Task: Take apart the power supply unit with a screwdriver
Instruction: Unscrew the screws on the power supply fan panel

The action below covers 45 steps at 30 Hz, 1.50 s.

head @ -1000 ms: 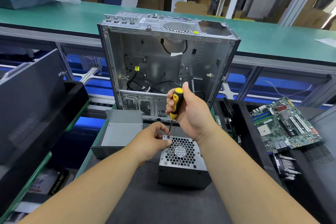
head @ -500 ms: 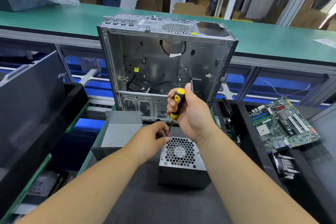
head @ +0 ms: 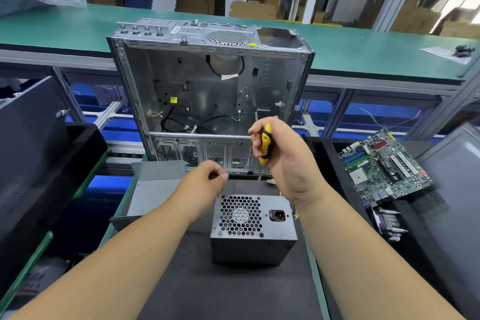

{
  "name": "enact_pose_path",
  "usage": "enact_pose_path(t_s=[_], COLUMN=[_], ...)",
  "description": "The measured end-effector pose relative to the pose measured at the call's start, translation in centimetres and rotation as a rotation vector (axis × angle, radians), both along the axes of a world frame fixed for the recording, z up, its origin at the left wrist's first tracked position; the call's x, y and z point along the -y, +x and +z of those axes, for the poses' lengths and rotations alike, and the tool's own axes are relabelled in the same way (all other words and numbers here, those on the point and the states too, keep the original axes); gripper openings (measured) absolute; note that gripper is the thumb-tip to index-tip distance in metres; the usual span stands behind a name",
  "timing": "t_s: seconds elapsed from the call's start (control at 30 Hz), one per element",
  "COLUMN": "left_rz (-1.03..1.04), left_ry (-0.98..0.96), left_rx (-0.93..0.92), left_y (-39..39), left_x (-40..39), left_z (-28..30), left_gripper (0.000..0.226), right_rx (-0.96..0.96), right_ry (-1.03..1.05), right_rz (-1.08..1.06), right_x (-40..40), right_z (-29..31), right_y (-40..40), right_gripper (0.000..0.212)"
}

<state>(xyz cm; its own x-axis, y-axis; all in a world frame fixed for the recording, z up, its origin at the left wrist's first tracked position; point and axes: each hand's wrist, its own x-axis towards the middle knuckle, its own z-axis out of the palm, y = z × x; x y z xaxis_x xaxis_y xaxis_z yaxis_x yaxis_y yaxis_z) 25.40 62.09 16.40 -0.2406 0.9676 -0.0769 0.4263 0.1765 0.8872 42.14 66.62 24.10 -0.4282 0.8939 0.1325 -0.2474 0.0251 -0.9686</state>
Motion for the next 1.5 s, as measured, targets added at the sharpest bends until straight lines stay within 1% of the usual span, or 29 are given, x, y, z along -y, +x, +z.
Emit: enact_pose_path(t_s=[0.07, 0.13, 0.27, 0.33, 0.43, 0.57, 0.67, 0.7, 0.73, 0.8, 0.87, 0.93, 1.1, 1.17, 1.23, 1.33, 1.43, 1.5], left_rz=[-0.031, -0.068, -0.156, -0.19, -0.213, -0.238, -0.26, -0.279, -0.304, -0.331, -0.304, -0.301, -0.304, -0.302, -0.304, -0.328, -0.375, -0.422], left_ry=[0.041, 0.063, -0.042, -0.091, -0.158, -0.21, -0.217, -0.21, -0.194, -0.141, -0.083, -0.044, 0.034, 0.062, 0.101, 0.164, 0.216, 0.243], left_rx=[0.124, 0.227, 0.626, 0.73, 0.804, 0.803, 0.831, 0.801, 0.71, 0.435, 0.235, 0.146, 0.032, 0.024, 0.013, -0.061, -0.161, -0.27], left_y=[1.0, 2.4, 5.9, 7.4, 9.2, 10.9, 11.8, 12.1, 12.3, 12.6, 12.8, 12.9, 13.4, 13.4, 13.0, 11.9, 10.4, 9.3], left_x=[-0.3, -0.6, -1.1, -1.3, -1.7, -2.3, -2.7, -2.7, -2.8, -3.0, -3.0, -2.9, -2.3, -2.0, -1.5, -0.6, 0.2, 0.6], left_z=[1.4, 2.8, 4.8, 5.0, 4.5, 3.6, 3.1, 3.0, 2.8, 2.3, 1.9, 1.6, 1.6, 1.6, 1.7, 1.8, 1.6, 1.5], left_gripper=[0.012, 0.013, 0.018, 0.014, 0.014, 0.016, 0.016, 0.017, 0.016, 0.015, 0.017, 0.018, 0.02, 0.022, 0.024, 0.025, 0.025, 0.026], right_rx=[0.161, 0.258, 0.369, 0.374, 0.385, 0.486, 0.507, 0.537, 0.579, 0.666, 0.796, 0.915, 1.083, 1.102, 1.024, 0.78, 0.524, 0.351], right_ry=[0.174, 0.274, 0.279, 0.258, 0.251, 0.266, 0.262, 0.274, 0.277, 0.23, 0.18, 0.155, 0.069, 0.035, 0.003, -0.049, -0.049, -0.03], right_rz=[-0.045, -0.043, -0.099, -0.143, -0.198, -0.218, -0.267, -0.294, -0.323, -0.38, -0.424, -0.452, -0.478, -0.483, -0.494, -0.498, -0.467, -0.437], right_x=[0.0, 0.1, 0.0, -0.1, -0.2, -0.2, -0.2, -0.2, -0.3, -0.6, -1.1, -1.5, -2.0, -2.1, -1.9, -1.3, -0.7, -0.3], right_z=[-0.3, -0.7, -1.7, -2.2, -2.8, -3.4, -4.0, -4.2, -4.5, -5.5, -6.7, -8.1, -10.7, -11.1, -11.0, -9.9, -7.8, -6.3], right_y=[1.3, 2.5, 4.8, 6.1, 8.2, 10.8, 12.5, 13.1, 13.6, 14.9, 16.4, 17.8, 20.4, 20.9, 20.9, 20.0, 18.1, 16.6], right_gripper=[0.02, 0.015, 0.017, 0.016, 0.016, 0.015, 0.017, 0.017, 0.017, 0.016, 0.016, 0.015, 0.013, 0.017, 0.016, 0.008, 0.021, 0.026])
